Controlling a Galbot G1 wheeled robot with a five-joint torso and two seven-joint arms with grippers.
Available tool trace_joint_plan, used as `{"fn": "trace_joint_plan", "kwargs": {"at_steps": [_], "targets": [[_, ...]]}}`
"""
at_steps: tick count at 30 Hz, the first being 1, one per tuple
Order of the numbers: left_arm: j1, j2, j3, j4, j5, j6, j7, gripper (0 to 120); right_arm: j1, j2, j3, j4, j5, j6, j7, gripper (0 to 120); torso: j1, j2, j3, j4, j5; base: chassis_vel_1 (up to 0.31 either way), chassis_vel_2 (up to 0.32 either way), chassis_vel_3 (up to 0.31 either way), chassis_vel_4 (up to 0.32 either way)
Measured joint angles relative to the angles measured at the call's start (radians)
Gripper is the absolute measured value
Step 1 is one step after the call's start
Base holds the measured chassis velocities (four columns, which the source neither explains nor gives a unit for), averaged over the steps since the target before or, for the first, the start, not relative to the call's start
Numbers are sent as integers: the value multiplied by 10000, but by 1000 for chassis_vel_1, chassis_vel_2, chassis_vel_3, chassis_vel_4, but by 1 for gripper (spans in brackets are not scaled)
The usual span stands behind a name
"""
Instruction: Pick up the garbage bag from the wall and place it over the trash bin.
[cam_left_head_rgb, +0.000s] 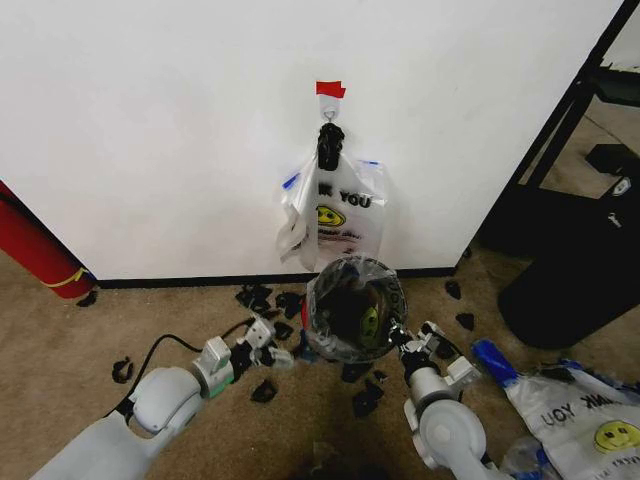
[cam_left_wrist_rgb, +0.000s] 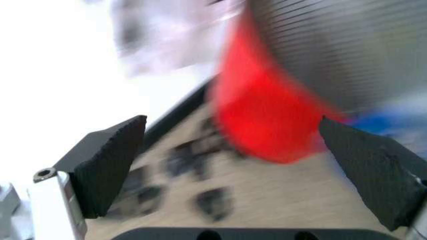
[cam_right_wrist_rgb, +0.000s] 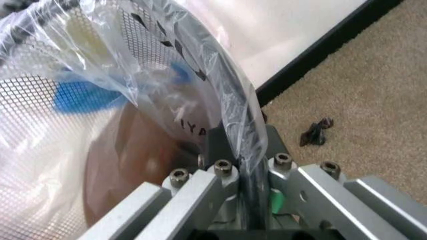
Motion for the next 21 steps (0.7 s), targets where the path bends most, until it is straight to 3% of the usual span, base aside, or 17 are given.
{"fn": "trace_joint_plan", "kwargs": {"at_steps": [5, 14, 21], "targets": [[-81, -148, 116, 170, 970, 634, -1193, 100, -160, -273, 78, 520, -12, -605, 730, 0, 0, 0, 0, 0, -1, 0, 0, 0, 0], [-18, -279, 291, 417, 1474, 674, -2120, 100, -57, -321, 237, 1075, 788, -1736, 1860, 0, 0, 0, 0, 1, -1, 0, 0, 0, 0], [61, -470, 346, 465, 1580, 616, -2845, 100, 451, -264, 260, 1183, 1695, -3786, 2540, 0, 0, 0, 0, 2, -1, 0, 0, 0, 0]]}}
